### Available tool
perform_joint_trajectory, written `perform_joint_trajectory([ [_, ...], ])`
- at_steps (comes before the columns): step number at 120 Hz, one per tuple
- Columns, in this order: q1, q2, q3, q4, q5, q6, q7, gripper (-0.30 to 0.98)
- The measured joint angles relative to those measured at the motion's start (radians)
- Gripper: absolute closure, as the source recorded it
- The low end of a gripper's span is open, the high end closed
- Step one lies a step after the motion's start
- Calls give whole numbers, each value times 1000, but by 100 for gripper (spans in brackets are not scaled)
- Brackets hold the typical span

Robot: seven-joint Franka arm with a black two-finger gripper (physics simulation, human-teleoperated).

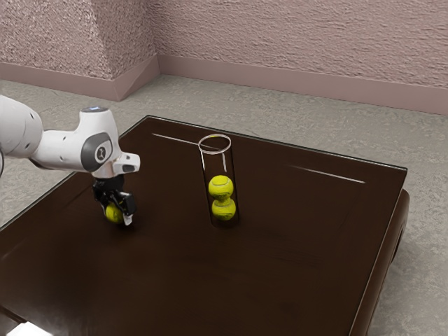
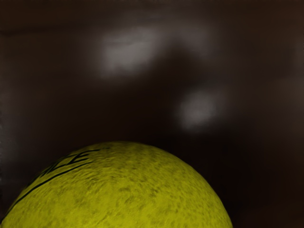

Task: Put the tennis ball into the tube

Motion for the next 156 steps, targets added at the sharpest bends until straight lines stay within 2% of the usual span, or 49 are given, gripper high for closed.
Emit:
perform_joint_trajectory([
  [24, 1, 0, 0, 4, 1, 3, -6, 21],
  [43, -1, -1, 1, 4, 6, 4, -10, 29],
  [60, -3, -22, 1, 8, 16, 5, -15, 32],
  [100, -33, -201, 0, 9, 68, -22, -37, 33],
  [118, -86, -316, -4, 15, 132, -66, -65, 32],
  [136, -135, -350, -13, 66, 199, -107, -98, 32],
  [156, -33, -347, -252, 155, 284, -132, -136, 32],
])
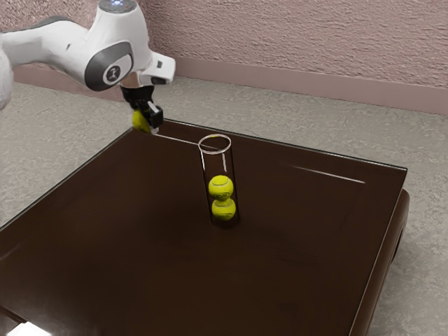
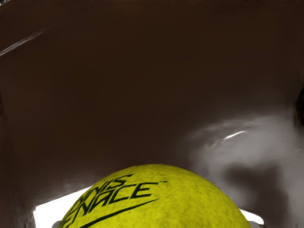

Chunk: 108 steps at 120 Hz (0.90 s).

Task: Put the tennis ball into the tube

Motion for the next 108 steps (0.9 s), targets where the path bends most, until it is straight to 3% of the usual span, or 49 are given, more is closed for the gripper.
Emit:
perform_joint_trajectory([
  [14, 83, 13, -154, 13, 59, -3, -30, 32],
  [36, 93, 53, -260, 44, 138, 35, -71, 32],
  [50, 43, 82, -277, 77, 193, 63, -96, 32],
  [72, 48, 100, -361, 77, 257, 82, -145, 32],
  [94, 50, 98, -359, 53, 262, 68, -202, 32],
  [108, 44, 97, -358, 52, 262, 55, -223, 19],
])
